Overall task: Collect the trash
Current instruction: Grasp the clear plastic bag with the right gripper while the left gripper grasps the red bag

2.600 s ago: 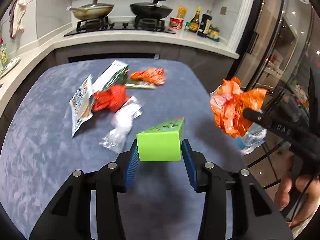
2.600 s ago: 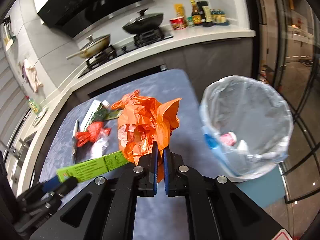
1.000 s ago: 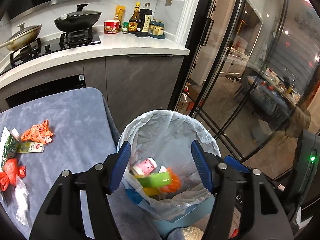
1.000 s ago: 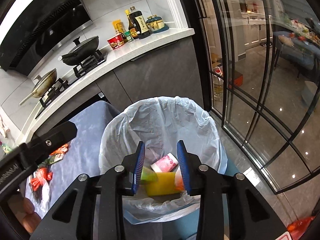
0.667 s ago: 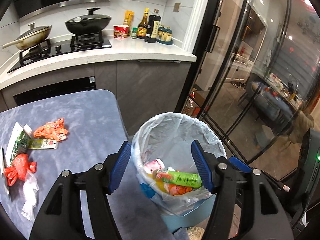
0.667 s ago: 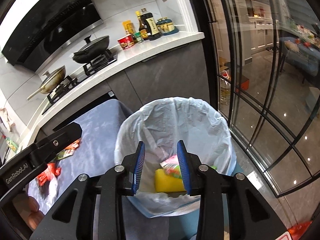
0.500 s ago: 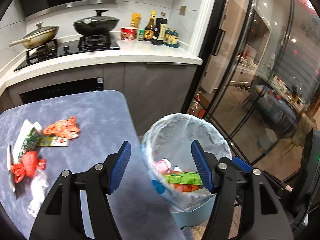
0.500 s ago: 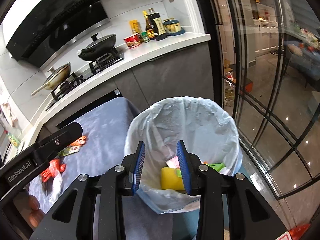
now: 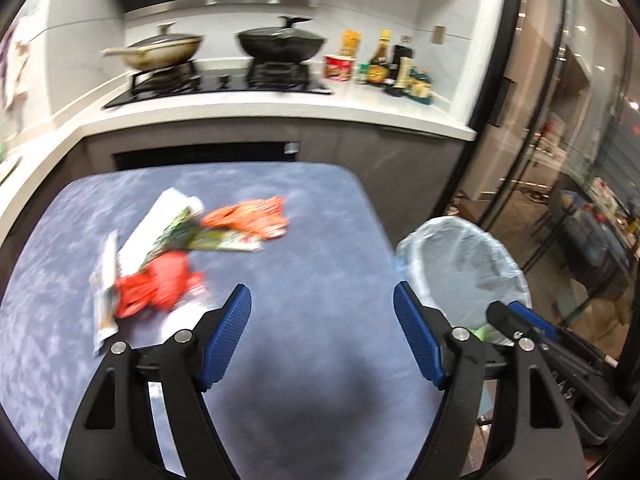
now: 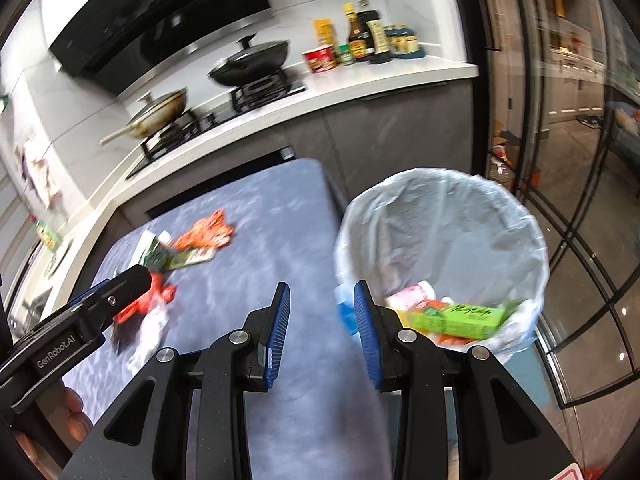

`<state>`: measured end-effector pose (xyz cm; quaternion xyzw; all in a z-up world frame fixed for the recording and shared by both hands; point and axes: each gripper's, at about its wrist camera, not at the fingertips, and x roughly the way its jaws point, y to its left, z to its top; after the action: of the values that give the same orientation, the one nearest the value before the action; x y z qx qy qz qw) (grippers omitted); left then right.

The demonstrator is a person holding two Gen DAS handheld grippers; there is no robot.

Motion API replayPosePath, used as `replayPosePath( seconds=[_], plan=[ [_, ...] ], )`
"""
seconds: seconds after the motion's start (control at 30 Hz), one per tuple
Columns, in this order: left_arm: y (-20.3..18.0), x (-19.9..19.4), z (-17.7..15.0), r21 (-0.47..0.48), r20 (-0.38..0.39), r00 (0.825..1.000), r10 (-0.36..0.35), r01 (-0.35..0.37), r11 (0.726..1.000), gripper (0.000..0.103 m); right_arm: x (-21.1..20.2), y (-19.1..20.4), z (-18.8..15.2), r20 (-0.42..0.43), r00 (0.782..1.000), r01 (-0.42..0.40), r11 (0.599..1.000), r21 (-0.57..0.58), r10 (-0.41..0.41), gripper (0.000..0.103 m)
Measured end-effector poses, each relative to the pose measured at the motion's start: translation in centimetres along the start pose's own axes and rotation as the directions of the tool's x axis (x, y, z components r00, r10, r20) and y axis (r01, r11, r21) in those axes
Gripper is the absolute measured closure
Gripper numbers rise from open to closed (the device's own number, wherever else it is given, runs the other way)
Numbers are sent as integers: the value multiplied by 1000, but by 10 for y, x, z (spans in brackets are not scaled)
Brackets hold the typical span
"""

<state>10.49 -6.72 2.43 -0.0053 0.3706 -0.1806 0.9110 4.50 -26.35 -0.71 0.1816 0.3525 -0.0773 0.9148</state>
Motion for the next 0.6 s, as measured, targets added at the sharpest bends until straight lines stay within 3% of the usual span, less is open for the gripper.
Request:
replayPosePath(
  seconds=[0.27, 0.6],
  plan=[
    [79, -14, -28, -81, -44, 990, 131, -134, 988, 33, 20, 64, -27, -79, 995, -67, 993, -97, 59, 70],
    [162, -31, -59, -156, -94, 966, 241, -253, 955, 30, 54, 152, -58, -174, 976, -166, 964, -207, 131, 70]
  ],
)
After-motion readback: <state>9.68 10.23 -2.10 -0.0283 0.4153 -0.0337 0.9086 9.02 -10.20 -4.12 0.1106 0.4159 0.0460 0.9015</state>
